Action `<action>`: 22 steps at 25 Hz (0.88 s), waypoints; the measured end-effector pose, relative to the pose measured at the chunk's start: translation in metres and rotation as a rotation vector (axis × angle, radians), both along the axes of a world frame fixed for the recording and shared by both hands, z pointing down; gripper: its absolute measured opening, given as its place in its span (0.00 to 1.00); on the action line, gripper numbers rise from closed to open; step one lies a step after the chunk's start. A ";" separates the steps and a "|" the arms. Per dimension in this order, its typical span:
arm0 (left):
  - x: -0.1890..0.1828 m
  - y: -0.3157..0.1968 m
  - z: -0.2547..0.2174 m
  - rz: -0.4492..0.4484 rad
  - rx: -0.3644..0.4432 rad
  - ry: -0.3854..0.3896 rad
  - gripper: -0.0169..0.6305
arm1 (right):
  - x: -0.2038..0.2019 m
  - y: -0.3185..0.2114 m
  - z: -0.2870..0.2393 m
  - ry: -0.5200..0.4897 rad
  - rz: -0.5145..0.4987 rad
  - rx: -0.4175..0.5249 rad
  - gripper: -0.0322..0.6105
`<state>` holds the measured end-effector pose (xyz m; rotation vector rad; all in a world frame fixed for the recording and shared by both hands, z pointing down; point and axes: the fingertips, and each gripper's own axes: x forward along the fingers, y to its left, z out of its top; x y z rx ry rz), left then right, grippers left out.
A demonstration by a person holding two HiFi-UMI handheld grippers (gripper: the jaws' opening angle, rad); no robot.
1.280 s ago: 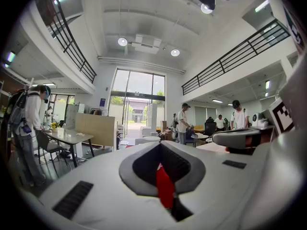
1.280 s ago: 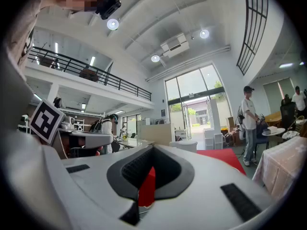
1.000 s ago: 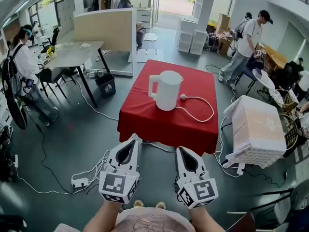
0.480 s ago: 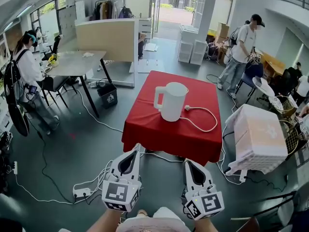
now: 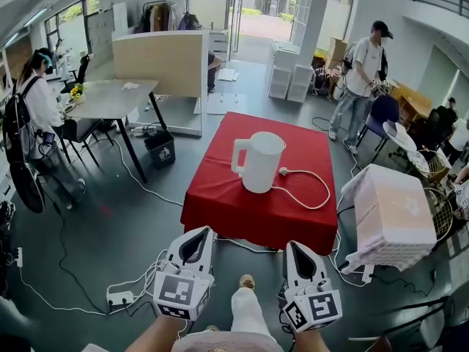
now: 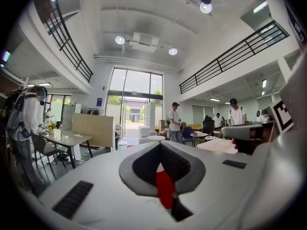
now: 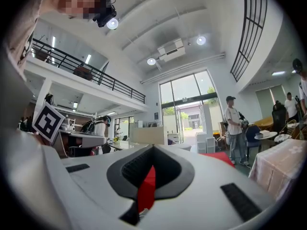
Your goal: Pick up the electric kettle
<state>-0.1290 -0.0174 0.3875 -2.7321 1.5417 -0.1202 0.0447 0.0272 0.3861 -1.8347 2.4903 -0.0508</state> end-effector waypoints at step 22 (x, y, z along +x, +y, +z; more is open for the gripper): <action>0.052 -0.164 0.001 -0.017 -0.020 -0.046 0.01 | 0.041 -0.166 0.003 0.005 -0.056 -0.030 0.06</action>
